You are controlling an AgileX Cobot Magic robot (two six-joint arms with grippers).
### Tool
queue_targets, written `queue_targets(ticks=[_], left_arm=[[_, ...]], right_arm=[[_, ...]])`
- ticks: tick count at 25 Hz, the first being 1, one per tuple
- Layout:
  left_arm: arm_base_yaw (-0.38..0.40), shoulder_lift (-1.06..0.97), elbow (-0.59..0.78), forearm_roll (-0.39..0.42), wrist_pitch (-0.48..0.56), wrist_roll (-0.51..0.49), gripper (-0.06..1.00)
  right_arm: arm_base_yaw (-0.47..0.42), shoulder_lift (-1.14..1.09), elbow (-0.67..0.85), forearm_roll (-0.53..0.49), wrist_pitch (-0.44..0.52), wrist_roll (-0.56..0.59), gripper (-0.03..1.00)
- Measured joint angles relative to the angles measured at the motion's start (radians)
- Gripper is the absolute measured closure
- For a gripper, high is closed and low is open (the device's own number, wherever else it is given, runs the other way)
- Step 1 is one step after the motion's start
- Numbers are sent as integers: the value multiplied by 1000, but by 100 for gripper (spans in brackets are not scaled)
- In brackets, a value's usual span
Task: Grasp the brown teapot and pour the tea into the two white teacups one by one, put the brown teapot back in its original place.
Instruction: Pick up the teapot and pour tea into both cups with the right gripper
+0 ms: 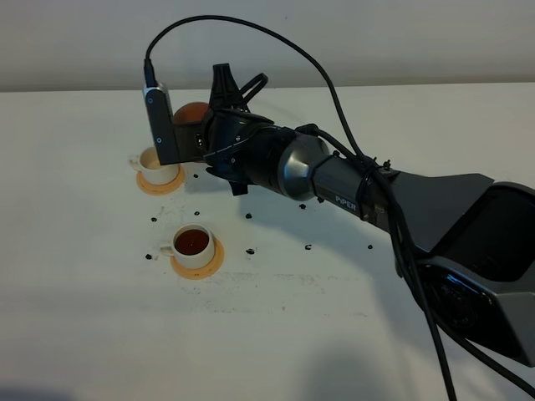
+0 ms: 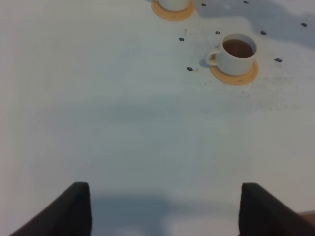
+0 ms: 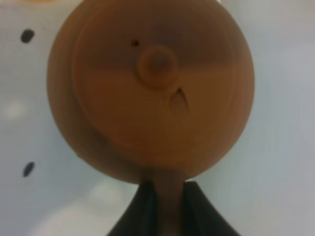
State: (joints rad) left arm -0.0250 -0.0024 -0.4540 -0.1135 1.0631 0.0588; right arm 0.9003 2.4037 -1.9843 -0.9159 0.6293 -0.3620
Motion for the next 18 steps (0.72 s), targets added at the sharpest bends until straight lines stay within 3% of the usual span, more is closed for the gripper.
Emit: queue_targets(ticks=[18], left_arm=[[0,0,0,0,0,0,35]], right_arm=[[0,0,0,-72,-18,-60,87]])
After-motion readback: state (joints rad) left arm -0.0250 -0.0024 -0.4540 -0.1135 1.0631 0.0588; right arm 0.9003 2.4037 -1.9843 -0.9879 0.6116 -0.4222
